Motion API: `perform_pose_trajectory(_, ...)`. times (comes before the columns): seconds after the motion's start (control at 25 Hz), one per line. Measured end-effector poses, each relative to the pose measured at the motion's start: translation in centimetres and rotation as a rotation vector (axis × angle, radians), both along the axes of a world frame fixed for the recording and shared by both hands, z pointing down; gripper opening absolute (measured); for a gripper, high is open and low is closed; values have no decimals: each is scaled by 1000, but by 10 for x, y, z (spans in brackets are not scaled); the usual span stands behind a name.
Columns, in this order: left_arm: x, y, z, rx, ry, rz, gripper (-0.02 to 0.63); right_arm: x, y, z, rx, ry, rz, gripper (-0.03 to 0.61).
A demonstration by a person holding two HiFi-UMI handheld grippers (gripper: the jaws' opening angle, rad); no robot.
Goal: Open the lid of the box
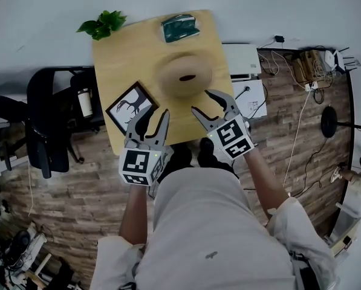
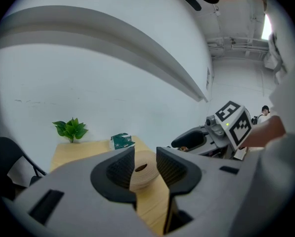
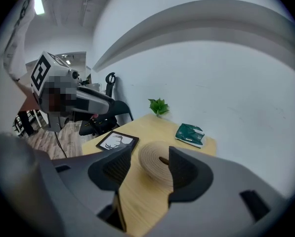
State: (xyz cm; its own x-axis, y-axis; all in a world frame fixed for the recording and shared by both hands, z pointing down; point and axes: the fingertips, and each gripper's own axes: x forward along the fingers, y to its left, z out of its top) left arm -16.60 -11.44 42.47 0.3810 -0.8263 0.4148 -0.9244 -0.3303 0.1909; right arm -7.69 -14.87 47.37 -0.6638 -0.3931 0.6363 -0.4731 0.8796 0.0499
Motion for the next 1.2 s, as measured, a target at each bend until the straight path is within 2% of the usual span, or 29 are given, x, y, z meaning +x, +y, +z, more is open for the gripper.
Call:
perform_pose_trajectory(0.52, -27, 2, 24, -39, 17, 60, 117, -32, 1, 56, 71, 192, -37, 224)
perform_pose_trajectory(0.92, -29, 5, 42, -73, 18, 94, 117, -34, -3, 92, 131, 317, -69, 222)
perform_pose_trajectory(1.2, -31, 9, 52, -99, 31, 73, 117, -29, -7, 118, 155, 432, -126, 215)
